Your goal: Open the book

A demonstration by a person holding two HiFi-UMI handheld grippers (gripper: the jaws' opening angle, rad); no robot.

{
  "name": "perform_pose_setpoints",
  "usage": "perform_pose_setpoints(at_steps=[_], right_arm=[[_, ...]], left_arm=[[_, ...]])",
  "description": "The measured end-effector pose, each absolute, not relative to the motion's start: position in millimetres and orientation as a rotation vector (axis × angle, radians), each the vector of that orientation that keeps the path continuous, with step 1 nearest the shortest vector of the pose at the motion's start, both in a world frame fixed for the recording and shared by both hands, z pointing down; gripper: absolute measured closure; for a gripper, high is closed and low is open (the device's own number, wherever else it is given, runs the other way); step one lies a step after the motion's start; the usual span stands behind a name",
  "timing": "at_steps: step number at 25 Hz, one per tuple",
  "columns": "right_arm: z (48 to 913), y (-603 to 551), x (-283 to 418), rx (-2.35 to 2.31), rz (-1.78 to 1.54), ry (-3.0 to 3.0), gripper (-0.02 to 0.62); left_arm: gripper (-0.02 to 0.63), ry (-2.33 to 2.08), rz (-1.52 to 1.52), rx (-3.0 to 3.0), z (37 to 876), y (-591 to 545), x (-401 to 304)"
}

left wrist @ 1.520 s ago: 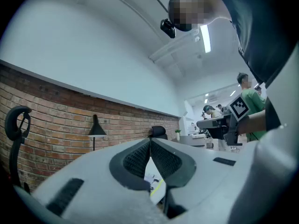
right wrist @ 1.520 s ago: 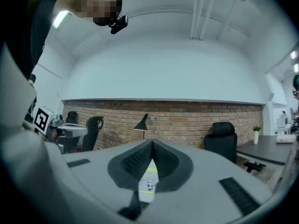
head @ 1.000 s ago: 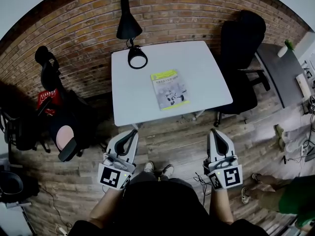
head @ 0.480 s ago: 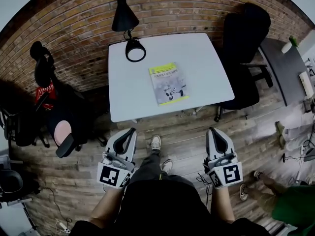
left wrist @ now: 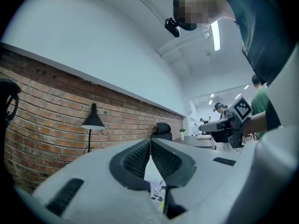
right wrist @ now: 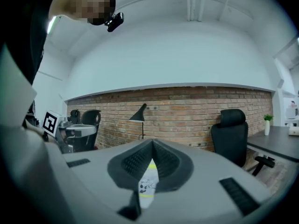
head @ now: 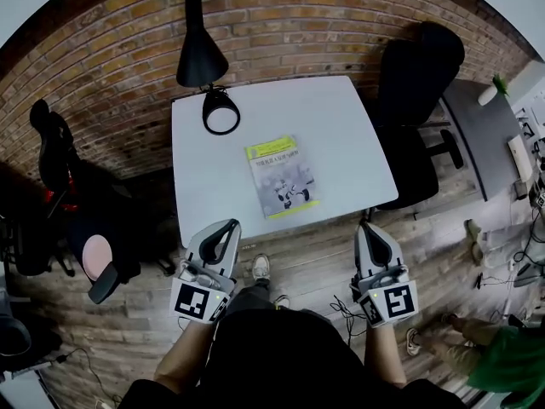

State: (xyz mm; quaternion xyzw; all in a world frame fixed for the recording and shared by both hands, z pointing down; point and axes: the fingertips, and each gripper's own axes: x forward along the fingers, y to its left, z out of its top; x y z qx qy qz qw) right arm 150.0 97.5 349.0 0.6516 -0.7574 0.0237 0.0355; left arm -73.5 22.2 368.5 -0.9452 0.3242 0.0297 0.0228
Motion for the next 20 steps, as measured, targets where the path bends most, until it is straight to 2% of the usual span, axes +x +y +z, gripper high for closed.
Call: perform_pose_setpoints(at_steps=[11, 20], right_arm=[[340, 12, 151, 2.013, 0.061, -2.265, 0.581], [352, -8, 154, 1.967, 0.095, -2.304, 0.581]], left_arm=[[0.575, 0.958, 0.129, -2.990, 373, -63, -66], [0.575, 0.977, 0.114, -3.011, 374, -77, -51]])
